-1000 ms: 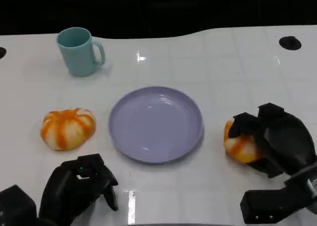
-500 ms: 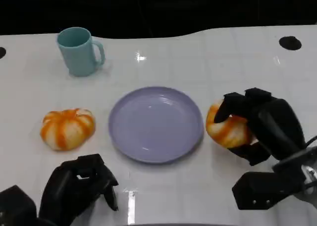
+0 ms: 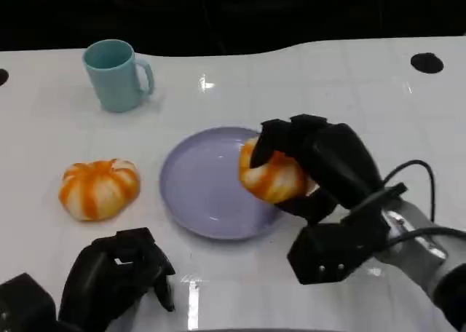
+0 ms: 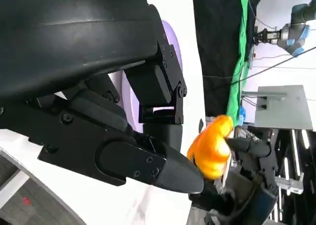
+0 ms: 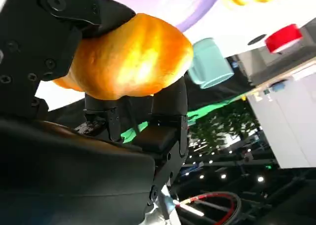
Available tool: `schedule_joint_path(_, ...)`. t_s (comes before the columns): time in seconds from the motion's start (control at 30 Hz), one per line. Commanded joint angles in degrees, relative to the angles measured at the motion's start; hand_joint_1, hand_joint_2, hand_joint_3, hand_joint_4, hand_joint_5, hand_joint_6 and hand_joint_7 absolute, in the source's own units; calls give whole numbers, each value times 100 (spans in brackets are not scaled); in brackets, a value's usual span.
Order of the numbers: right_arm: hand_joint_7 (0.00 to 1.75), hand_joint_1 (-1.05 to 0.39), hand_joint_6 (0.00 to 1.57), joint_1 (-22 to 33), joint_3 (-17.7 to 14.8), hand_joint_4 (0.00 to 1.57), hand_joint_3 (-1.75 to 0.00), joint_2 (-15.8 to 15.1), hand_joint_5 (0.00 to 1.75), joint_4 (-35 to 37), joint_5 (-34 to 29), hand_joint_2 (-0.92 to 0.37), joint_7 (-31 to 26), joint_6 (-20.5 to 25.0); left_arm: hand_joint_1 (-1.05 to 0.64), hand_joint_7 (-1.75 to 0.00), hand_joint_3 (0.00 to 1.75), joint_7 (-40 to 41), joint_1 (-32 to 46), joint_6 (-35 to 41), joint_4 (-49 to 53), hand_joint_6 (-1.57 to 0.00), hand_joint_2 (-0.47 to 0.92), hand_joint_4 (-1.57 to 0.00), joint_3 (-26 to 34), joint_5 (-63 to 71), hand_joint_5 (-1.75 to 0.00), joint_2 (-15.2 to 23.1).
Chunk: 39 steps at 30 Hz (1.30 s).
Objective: Grasp the bread from the table and place it into the plate.
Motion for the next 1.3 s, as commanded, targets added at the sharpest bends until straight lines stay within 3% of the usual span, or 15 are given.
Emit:
schedule_joint_path(0.03,164,-12,79,-442,67,98,-140,290,175,498,29,-23,-34,43,-94,-100,8,-9,78,-72,4,-115,92,-119,15,27,-142,64)
schedule_joint_path(0.2,163,-12,78,-763,139,96,-138,547,175,1038,-5,-26,-195,114,-95,-100,7,22,107,-24,-63,-116,92,-119,-6,36,-142,61)
schedule_joint_path(0.3,153,-13,81,-895,135,94,-138,662,175,1293,25,-29,-219,163,-95,-100,7,25,113,-27,-76,-116,92,-119,-10,38,-142,55)
schedule_joint_path(0.37,127,-14,85,-982,126,89,-133,736,173,1436,59,-33,-139,280,-96,-100,6,26,115,-10,-88,-116,92,-119,-16,36,-142,53)
schedule_joint_path(0.43,99,-14,85,-1054,135,80,-113,777,163,1534,71,-40,-26,414,-96,-100,6,13,111,-15,-83,-116,92,-119,-20,32,-142,52)
schedule_joint_path(0.47,84,-17,83,-1092,155,75,-99,781,154,1559,62,-46,105,532,-96,-100,6,24,110,-15,-83,-116,92,-119,-23,38,-143,50)
schedule_joint_path(0.57,22,-30,69,-1174,280,57,-46,737,64,1550,-46,-75,444,833,-95,-100,6,54,109,-14,-89,-116,92,-119,-28,51,-143,40)
schedule_joint_path(0.6,15,-31,68,-1196,344,57,-39,712,53,1512,-104,-79,585,973,-95,-100,6,51,106,-23,-84,-116,92,-119,-27,50,-143,37)
schedule_joint_path(0.67,3,-47,48,-1231,462,32,-26,659,28,1436,-193,-89,898,1235,-96,-100,7,69,103,-52,-82,-116,92,-119,-30,72,-143,31)
schedule_joint_path(0.77,0,-61,31,-1237,553,15,-26,598,17,1335,-231,-92,1299,1451,-96,-100,8,75,100,-66,-80,-116,92,-119,-28,85,-144,29)
schedule_joint_path(0.87,0,-70,24,-1217,593,8,-28,555,14,1227,-205,-92,1587,1559,-96,-100,8,76,105,-32,-96,-116,92,-119,-18,78,-143,24)
schedule_joint_path(1.07,0,-81,16,-1132,540,2,-31,478,13,980,-60,-92,2145,1618,-96,-99,7,44,108,-26,-103,-116,92,-119,0,67,-143,24)
schedule_joint_path(1.3,0,-83,12,-960,433,1,-31,359,13,604,219,-92,2553,1554,-96,-99,7,6,74,-91,-20,-117,92,-120,20,69,-143,33)
